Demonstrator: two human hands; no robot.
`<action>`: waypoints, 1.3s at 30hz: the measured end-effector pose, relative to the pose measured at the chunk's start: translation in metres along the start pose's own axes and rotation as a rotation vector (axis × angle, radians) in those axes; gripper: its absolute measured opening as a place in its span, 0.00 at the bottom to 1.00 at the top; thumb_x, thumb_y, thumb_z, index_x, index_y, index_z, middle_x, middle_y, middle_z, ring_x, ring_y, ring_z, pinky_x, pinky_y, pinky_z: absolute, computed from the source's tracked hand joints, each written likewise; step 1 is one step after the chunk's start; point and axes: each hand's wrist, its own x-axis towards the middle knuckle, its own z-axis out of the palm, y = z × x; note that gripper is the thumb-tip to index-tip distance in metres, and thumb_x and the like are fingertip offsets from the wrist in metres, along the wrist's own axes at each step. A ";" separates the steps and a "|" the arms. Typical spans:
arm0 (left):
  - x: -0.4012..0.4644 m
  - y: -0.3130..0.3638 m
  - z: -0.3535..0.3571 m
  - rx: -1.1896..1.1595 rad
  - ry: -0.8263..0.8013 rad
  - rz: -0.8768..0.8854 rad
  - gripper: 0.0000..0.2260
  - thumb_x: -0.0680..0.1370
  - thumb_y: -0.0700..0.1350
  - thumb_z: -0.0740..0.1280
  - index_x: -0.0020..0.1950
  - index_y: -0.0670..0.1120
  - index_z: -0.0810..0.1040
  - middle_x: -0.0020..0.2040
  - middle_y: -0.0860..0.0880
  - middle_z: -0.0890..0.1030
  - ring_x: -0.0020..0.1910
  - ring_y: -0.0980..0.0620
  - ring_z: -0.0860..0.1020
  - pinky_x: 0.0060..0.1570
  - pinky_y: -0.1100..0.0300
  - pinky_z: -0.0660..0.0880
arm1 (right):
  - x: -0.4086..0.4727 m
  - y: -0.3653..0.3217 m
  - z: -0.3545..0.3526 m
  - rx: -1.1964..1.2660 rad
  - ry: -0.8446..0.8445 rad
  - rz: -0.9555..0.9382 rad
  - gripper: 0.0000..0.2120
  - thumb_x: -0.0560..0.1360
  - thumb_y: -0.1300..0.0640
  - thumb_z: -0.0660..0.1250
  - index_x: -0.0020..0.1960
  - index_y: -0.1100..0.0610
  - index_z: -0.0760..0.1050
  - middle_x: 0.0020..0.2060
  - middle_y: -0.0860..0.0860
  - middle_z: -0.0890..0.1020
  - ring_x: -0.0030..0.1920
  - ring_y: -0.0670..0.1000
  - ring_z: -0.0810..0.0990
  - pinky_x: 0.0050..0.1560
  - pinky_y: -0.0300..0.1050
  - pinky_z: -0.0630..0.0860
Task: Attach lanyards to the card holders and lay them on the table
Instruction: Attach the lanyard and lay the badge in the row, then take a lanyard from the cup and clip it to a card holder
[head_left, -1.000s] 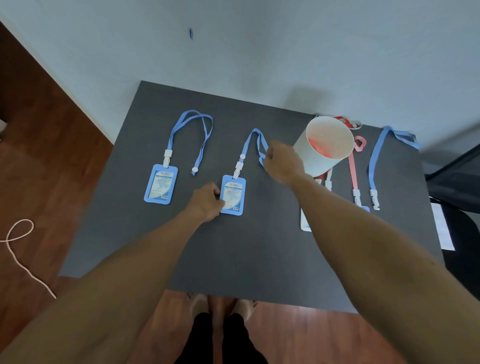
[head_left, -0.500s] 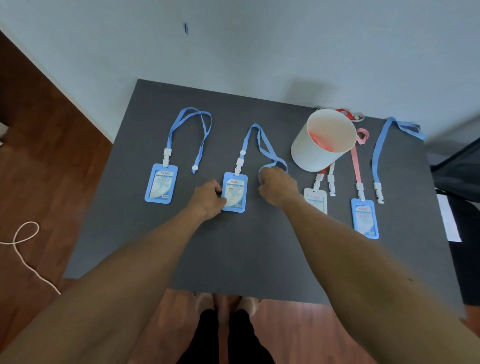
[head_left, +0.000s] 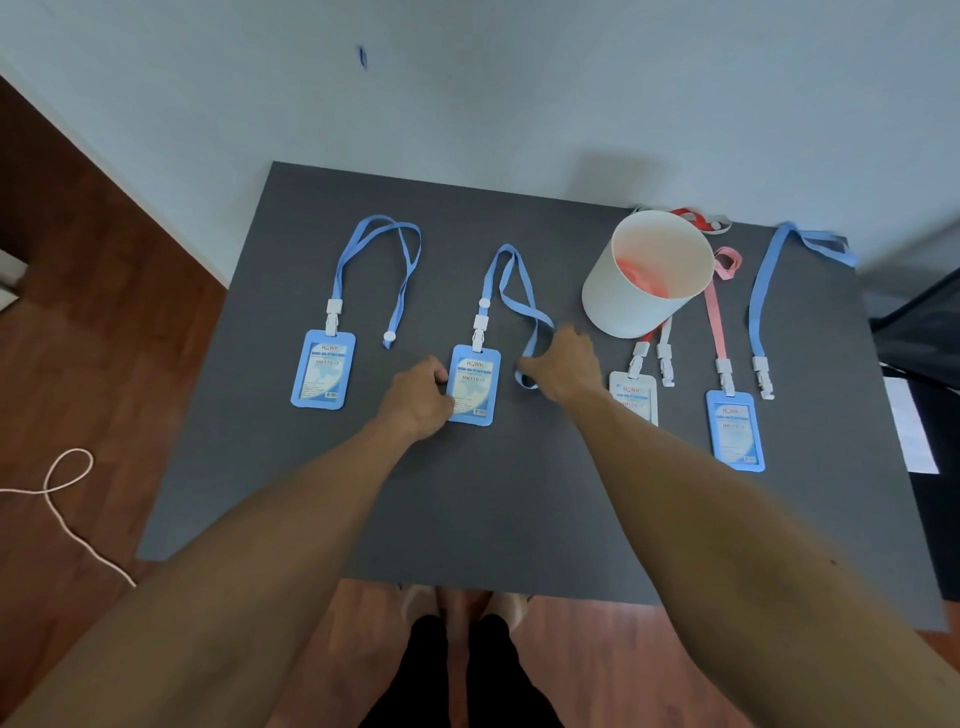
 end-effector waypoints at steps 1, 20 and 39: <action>0.000 0.000 0.000 0.009 0.000 -0.001 0.07 0.78 0.41 0.69 0.52 0.49 0.73 0.56 0.46 0.81 0.54 0.44 0.83 0.45 0.51 0.83 | 0.003 0.001 0.002 0.031 0.020 -0.025 0.24 0.76 0.53 0.73 0.67 0.61 0.70 0.63 0.59 0.75 0.57 0.61 0.80 0.52 0.53 0.80; -0.003 0.008 0.000 -0.050 -0.051 -0.060 0.06 0.79 0.43 0.69 0.53 0.49 0.73 0.52 0.47 0.81 0.41 0.50 0.85 0.45 0.49 0.84 | 0.008 0.008 -0.010 0.124 0.186 -0.091 0.08 0.82 0.55 0.61 0.55 0.60 0.75 0.51 0.57 0.79 0.46 0.56 0.77 0.44 0.49 0.71; -0.047 0.136 0.048 -0.206 -0.142 0.046 0.14 0.76 0.45 0.64 0.49 0.34 0.80 0.42 0.39 0.84 0.41 0.44 0.82 0.52 0.42 0.80 | -0.045 0.118 -0.086 0.134 0.152 0.139 0.14 0.80 0.63 0.61 0.65 0.61 0.76 0.60 0.59 0.82 0.58 0.61 0.81 0.48 0.48 0.75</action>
